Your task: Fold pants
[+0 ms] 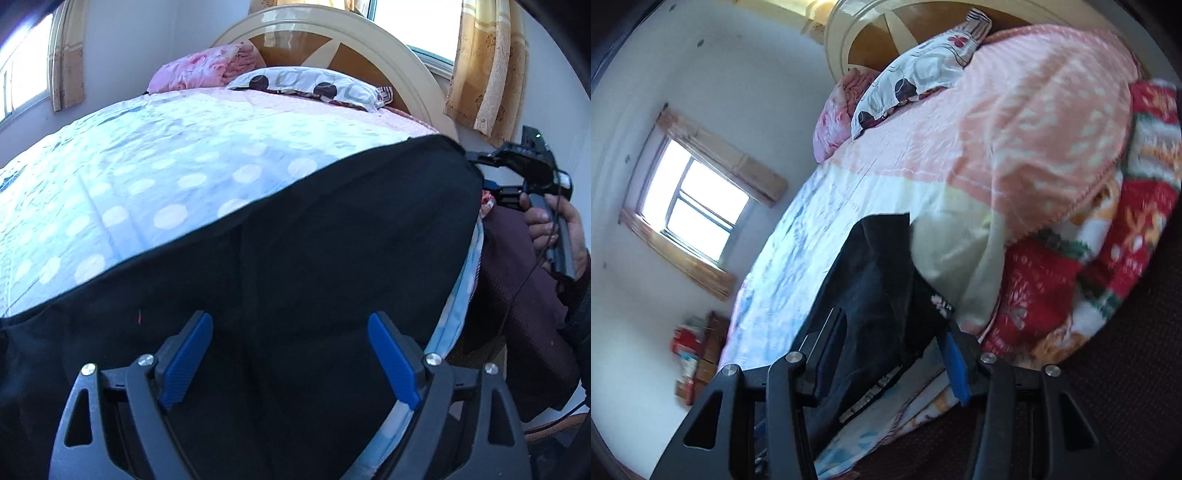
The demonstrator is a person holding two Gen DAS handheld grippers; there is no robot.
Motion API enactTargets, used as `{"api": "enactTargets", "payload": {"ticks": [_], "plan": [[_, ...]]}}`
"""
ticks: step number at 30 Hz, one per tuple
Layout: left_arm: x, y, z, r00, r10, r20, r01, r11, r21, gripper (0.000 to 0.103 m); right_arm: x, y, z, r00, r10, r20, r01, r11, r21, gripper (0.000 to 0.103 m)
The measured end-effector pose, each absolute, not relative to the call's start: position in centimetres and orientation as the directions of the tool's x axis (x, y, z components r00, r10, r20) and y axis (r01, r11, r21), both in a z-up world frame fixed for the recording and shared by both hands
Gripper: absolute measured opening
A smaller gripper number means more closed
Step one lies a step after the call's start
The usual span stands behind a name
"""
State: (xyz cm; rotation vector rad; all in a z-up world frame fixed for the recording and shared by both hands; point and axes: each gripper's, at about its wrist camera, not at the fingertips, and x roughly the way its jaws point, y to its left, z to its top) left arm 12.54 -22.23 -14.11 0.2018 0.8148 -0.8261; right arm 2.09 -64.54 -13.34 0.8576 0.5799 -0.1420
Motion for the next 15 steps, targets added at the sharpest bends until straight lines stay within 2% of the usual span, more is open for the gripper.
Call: {"api": "enactTargets", "payload": {"ticks": [5,11,15], "plan": [[13.6,-22.0,-13.3,0.419,-0.574,-0.704,0.7,0.698,-0.151,0.09,2.1,-66.1,-13.6,0.853,0.054,-0.518,0.367,0.644,0.671,0.052],[14.6,-22.4,-14.5,0.416,-0.55,-0.725,0.687,0.712,-0.146,0.09,1.8,-65.2,-14.4,0.828,0.183,-0.53,0.311,0.637,0.705,0.052],[14.3,-23.0,-14.8,0.424,-0.539,-0.728,0.699,0.706,-0.116,0.093,1.1,-65.5,-15.5,0.839,0.235,-0.49,0.296,0.559,0.774,0.052]]}}
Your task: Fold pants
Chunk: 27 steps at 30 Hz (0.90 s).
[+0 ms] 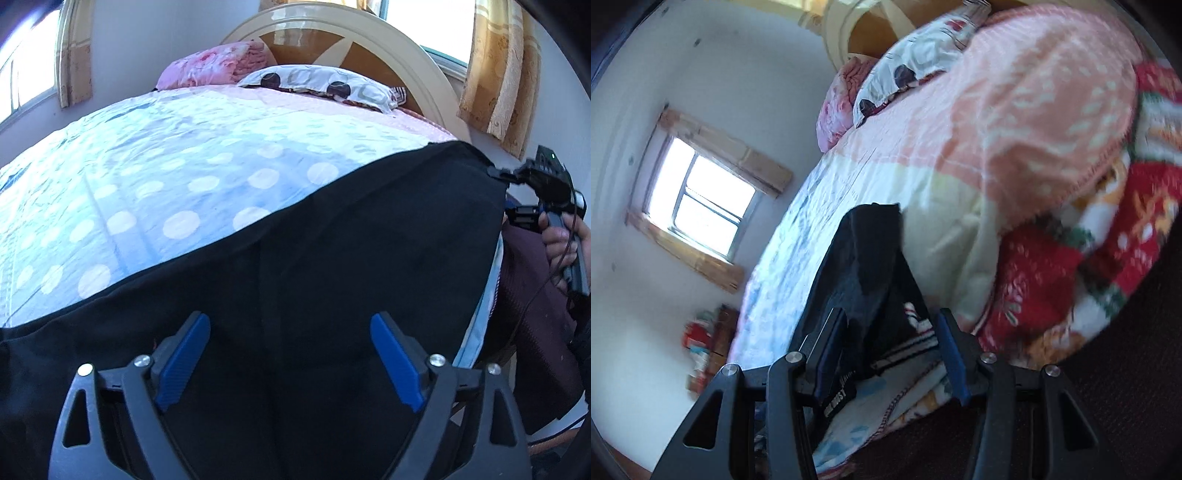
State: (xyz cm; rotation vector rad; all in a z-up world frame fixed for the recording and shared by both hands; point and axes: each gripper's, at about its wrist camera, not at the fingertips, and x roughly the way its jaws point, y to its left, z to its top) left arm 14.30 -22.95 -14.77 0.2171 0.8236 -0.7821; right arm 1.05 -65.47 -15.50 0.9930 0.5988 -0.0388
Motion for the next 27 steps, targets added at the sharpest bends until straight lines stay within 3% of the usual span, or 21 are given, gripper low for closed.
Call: {"api": "enactTargets", "payload": {"ticks": [5,11,15,17,18,19,21,24,26,27], "plan": [[14.4,-22.8,-14.6,0.42,-0.542,-0.728,0.697,0.706,-0.124,0.093,0.0,-65.9,-15.4,0.854,0.195,-0.482,0.333,0.506,0.796,0.047],[14.1,-23.2,-14.9,0.432,-0.526,-0.733,0.705,0.703,-0.09,0.095,-0.5,-64.6,-17.1,0.847,0.335,-0.412,0.272,0.393,0.878,0.048],[14.0,-23.2,-14.7,0.435,-0.524,-0.732,0.709,0.701,-0.08,0.095,0.1,-64.3,-16.2,0.867,0.28,-0.412,0.267,0.438,0.858,0.047],[14.2,-22.7,-14.4,0.462,-0.519,-0.719,0.685,0.724,-0.082,0.095,0.2,-64.1,-15.1,0.874,0.251,-0.416,0.26,0.482,0.837,0.03],[14.5,-22.2,-14.3,0.502,-0.497,-0.707,0.651,0.756,-0.069,0.089,0.3,-63.6,-14.0,0.875,0.217,-0.433,0.264,0.535,0.803,0.02],[14.8,-21.8,-14.2,0.523,-0.485,-0.701,0.628,0.775,-0.069,0.07,0.2,-63.1,-13.4,0.874,0.198,-0.444,0.267,0.567,0.779,0.019],[15.7,-20.9,-14.3,0.502,-0.493,-0.71,0.602,0.789,-0.122,0.048,-0.2,-61.6,-11.8,0.879,0.158,-0.451,0.253,0.646,0.72,0.017],[16.1,-19.7,-13.9,0.474,-0.521,-0.71,0.582,0.79,-0.192,0.052,0.0,-57.1,-8.3,0.891,0.119,-0.437,0.173,0.802,0.571,0.017],[15.8,-19.4,-13.6,0.479,-0.525,-0.704,0.573,0.794,-0.203,0.065,0.0,-53.6,-6.5,0.895,0.116,-0.43,0.109,0.879,0.464,0.017],[15.6,-19.1,-13.3,0.485,-0.528,-0.697,0.565,0.798,-0.212,0.077,0.2,-51.9,-6.0,0.894,0.116,-0.432,0.082,0.907,0.412,0.017]]}}
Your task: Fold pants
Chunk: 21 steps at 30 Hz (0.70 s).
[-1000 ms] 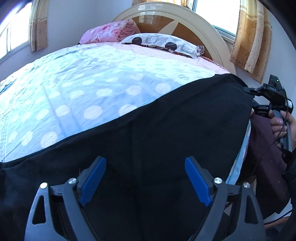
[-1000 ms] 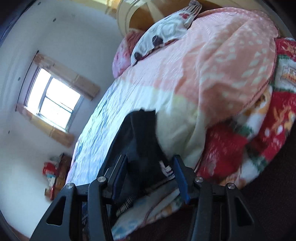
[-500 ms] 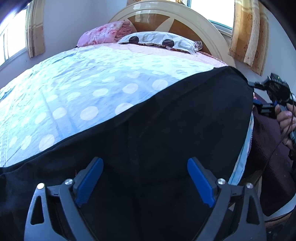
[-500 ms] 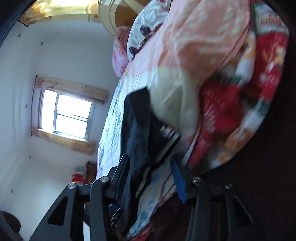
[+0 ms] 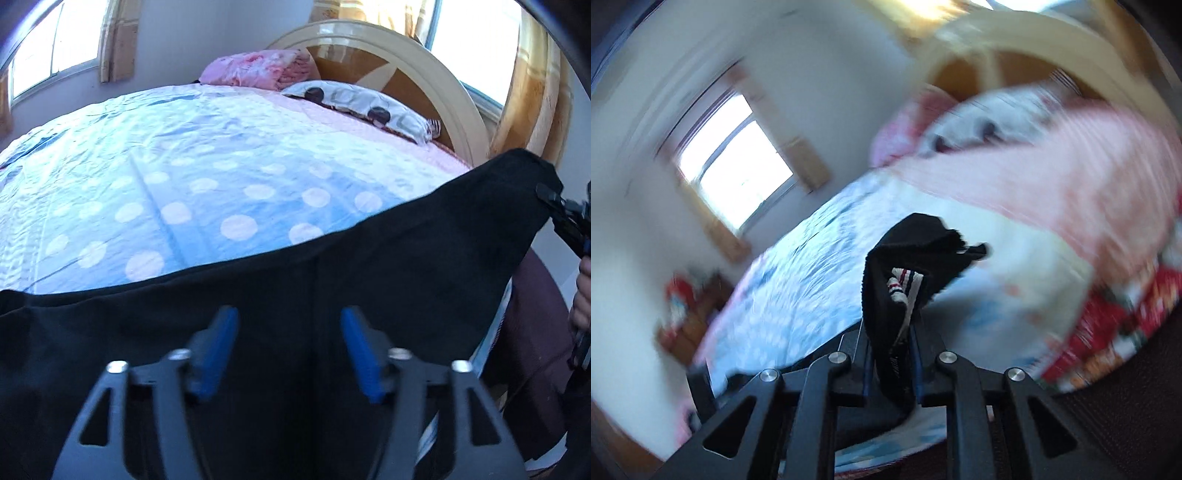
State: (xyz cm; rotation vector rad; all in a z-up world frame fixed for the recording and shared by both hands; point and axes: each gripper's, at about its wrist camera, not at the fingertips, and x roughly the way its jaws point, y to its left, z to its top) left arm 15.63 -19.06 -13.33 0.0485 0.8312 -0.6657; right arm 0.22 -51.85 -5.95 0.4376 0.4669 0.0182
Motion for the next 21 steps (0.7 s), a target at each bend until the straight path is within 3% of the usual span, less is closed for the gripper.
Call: {"api": "enactTargets", "payload": {"ticks": [1,4,12,15,21], "plan": [[15.5,-18.7,-13.1,0.49,-0.538,-0.686,0.557,0.798,-0.228,0.086,0.4,-50.2,-5.6,0.893,0.117,-0.434,0.057,0.929,0.366,0.017],[15.0,-17.7,-12.6,0.481,-0.574,-0.662,0.546,0.787,-0.286,0.097,1.4,-44.6,-5.5,0.883,0.139,-0.449,-0.037,0.973,0.228,0.017],[14.9,-17.0,-12.0,0.353,-0.752,-0.557,0.558,0.647,-0.52,0.1,4.5,-33.2,-11.3,0.785,0.152,-0.601,-0.241,0.968,-0.069,0.016],[15.1,-19.0,-14.1,0.228,-0.792,-0.566,0.542,0.586,-0.602,0.1,4.7,-31.4,-14.0,0.741,0.145,-0.655,-0.288,0.951,-0.115,0.016],[15.5,-20.8,-15.1,0.164,-0.826,-0.539,0.522,0.537,-0.663,0.098,5.1,-31.1,-16.0,0.706,0.125,-0.697,-0.296,0.946,-0.129,0.017]]}}
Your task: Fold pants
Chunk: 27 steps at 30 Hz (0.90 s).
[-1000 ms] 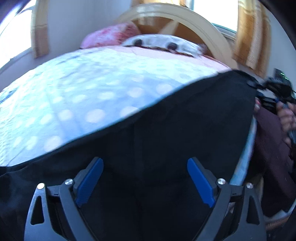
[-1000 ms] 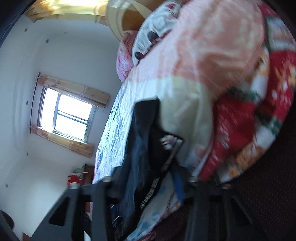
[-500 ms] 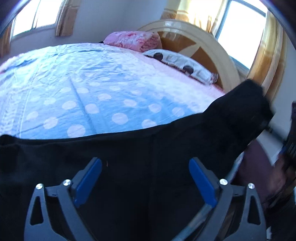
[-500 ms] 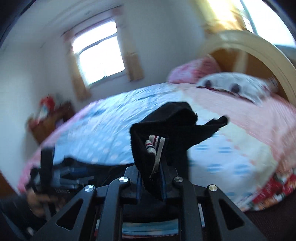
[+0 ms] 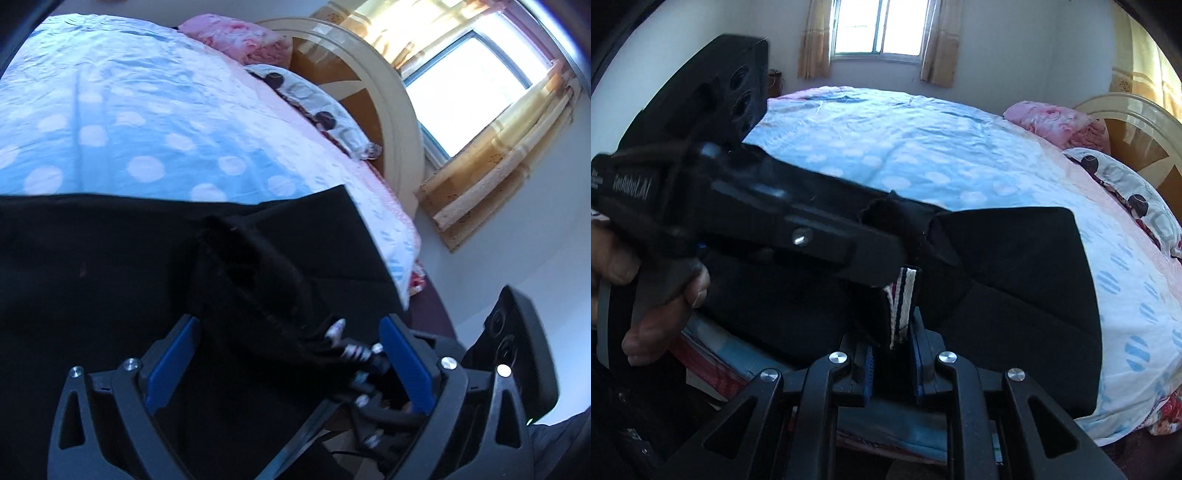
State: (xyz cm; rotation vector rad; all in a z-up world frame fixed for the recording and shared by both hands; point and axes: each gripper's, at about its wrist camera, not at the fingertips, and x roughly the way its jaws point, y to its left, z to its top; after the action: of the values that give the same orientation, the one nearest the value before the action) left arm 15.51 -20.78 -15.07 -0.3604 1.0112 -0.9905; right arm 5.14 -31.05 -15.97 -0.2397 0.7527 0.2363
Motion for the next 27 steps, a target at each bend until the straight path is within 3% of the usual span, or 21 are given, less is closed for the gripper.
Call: {"api": "enactTargets", "payload": {"ticks": [2,4,8,10,15,18,19,27], "plan": [[15.9,-21.2,-14.9,0.161,-0.818,-0.553,0.506,0.549,-0.665,0.093,4.8,-31.0,-15.9,0.711,0.137,-0.69,-0.308,0.942,-0.13,0.017],[15.9,-21.7,-14.6,0.153,-0.804,-0.574,0.52,0.56,-0.646,0.069,4.7,-30.5,-15.8,0.724,0.151,-0.673,-0.319,0.938,-0.133,0.017],[15.5,-22.3,-14.0,0.171,-0.788,-0.592,0.545,0.576,-0.609,0.041,3.9,-30.2,-15.1,0.755,0.173,-0.632,-0.341,0.928,-0.153,0.017],[14.9,-22.5,-13.4,0.207,-0.766,-0.609,0.576,0.598,-0.557,0.01,3.7,-30.1,-15.1,0.757,0.174,-0.63,-0.346,0.924,-0.161,0.017],[14.4,-21.2,-12.7,0.256,-0.742,-0.619,0.615,0.619,-0.488,0.01,2.8,-29.4,-14.8,0.775,0.184,-0.604,-0.373,0.906,-0.202,0.02],[14.3,-19.1,-12.1,0.285,-0.737,-0.612,0.612,0.632,-0.476,0.01,2.0,-30.3,-14.0,0.788,0.214,-0.577,-0.372,0.912,-0.17,0.044],[14.3,-18.2,-11.9,0.294,-0.735,-0.611,0.609,0.637,-0.472,0.01,2.0,-30.7,-13.7,0.789,0.229,-0.57,-0.371,0.917,-0.145,0.047],[15.1,-11.0,-12.0,0.368,-0.679,-0.636,0.554,0.709,-0.436,0.01,2.3,-33.3,-11.6,0.807,0.316,-0.498,-0.326,0.943,0.07,0.049]]}}
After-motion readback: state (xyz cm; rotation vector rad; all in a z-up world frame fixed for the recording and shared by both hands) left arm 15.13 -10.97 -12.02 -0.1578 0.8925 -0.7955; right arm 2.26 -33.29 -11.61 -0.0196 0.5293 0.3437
